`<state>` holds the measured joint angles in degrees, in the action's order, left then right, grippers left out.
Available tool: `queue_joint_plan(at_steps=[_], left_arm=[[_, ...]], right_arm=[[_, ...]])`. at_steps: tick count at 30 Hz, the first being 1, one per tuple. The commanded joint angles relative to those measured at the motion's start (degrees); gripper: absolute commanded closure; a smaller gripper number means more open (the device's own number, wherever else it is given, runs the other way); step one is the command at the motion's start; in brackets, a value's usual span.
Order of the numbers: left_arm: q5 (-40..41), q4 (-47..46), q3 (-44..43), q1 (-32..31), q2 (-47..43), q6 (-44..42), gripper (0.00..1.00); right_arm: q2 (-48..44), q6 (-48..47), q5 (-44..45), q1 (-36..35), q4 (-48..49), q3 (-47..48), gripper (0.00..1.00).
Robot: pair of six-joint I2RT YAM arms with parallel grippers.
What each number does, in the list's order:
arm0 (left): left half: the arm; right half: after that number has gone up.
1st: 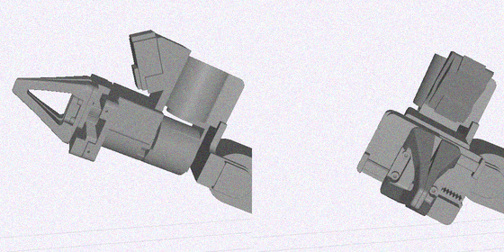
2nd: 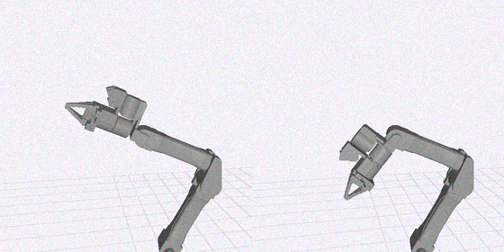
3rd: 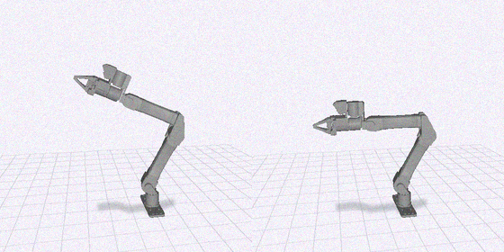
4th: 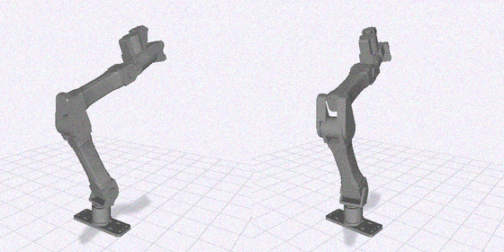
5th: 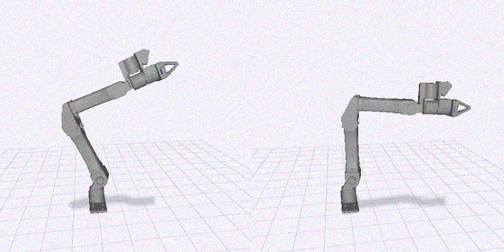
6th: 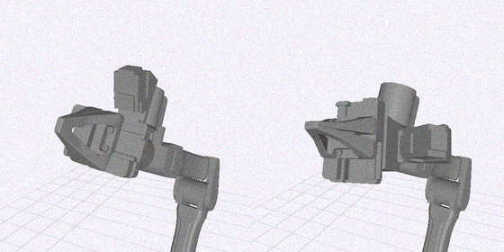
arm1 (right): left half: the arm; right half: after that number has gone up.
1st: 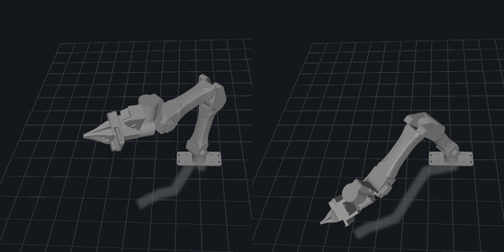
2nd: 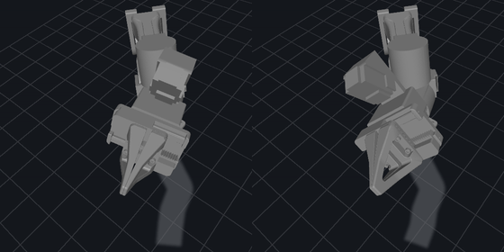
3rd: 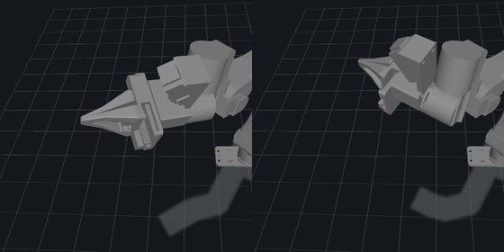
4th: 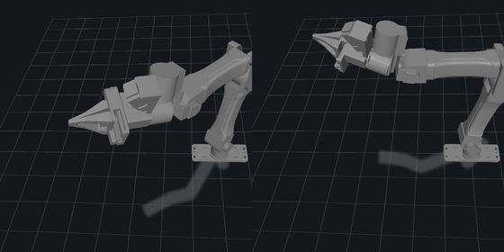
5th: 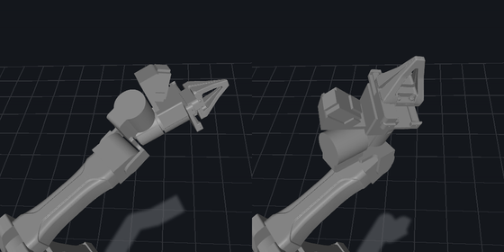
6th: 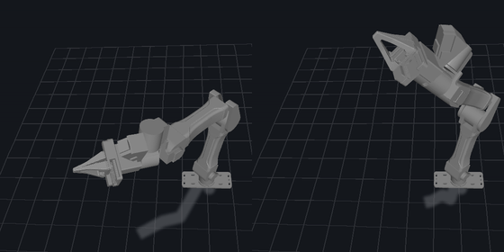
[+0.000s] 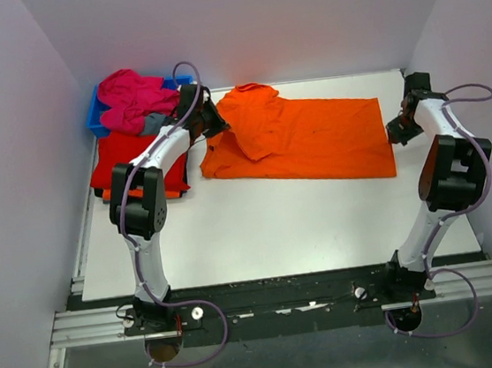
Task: Fold and stack the t-shirts
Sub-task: Fold the flattened tshirt in 1/3 of the way
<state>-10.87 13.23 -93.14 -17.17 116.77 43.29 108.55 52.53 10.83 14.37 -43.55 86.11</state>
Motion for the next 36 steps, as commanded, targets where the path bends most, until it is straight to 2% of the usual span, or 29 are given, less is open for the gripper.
queue_joint_plan(at_steps=[1, 8, 10, 11, 12, 14, 15, 16, 20, 24, 27, 32, 36], left_arm=[[-1.26, 0.92, -3.18, 0.64, 2.05, -0.57, 1.0], [-2.75, 0.3, -5.64, 1.35, 5.65, 0.48, 1.0], [-2.49, -0.66, -5.82, 1.35, 6.45, 0.92, 1.0], [-2.4, -0.84, -6.0, 1.52, 7.06, 1.18, 0.92], [-2.66, -1.02, -6.35, 1.61, 7.59, 1.45, 0.79], [-3.27, -0.93, -7.49, 1.7, 8.64, 1.71, 0.44], [-3.54, -0.58, -8.54, 1.79, 9.0, 1.63, 0.35], [-3.98, -0.23, -8.89, 1.87, 9.0, 1.36, 0.32], [-4.07, -1.1, -6.71, 2.23, 4.71, 0.22, 0.3], [-3.37, -4.52, 2.06, 2.67, -3.72, 1.01, 0.3], [-2.31, -8.9, 12.16, 2.67, -9.96, 3.02, 0.31], [-0.03, -19.19, 30.62, 2.58, -19.64, 7.59, 0.32], [1.82, -25.88, 40.31, 2.58, -23.43, 9.88, 0.32]], right_arm=[[2.98, 0.64, -0.99, 0.39, -1.54, 1.87, 0.99], [5.7, 0.46, -1.34, 0.39, -1.28, 3.72, 0.99], [4.92, -1.2, -2.56, 0.39, 1.52, 2.15, 0.99], [3.87, -1.12, -2.66, 0.39, 3.02, 0.83, 0.94], [2.9, -1.12, -2.31, 0.39, 4.51, -0.49, 0.79], [0.88, -1.38, -2.13, 0.48, 6.54, -2.69, 0.5], [-0.09, -1.82, -1.87, 0.4, 7.16, -3.39, 0.47], [-1.14, -1.91, -1.34, 0.39, 6.99, -3.84, 0.47], [-7.02, -2.26, 0.68, 0.39, 7.25, -8.3, 0.48], [-15.1, -0.86, -0.27, 0.39, 10.22, -17.87, 0.53], [-20.47, -0.24, -2.3, 0.39, 15.06, -25.96, 0.58], [-23.91, -1.11, -3.8, 0.4, 19.9, -33.89, 0.58], [-25.14, -1.12, -3.88, 0.39, 23.85, -38.63, 0.56]])
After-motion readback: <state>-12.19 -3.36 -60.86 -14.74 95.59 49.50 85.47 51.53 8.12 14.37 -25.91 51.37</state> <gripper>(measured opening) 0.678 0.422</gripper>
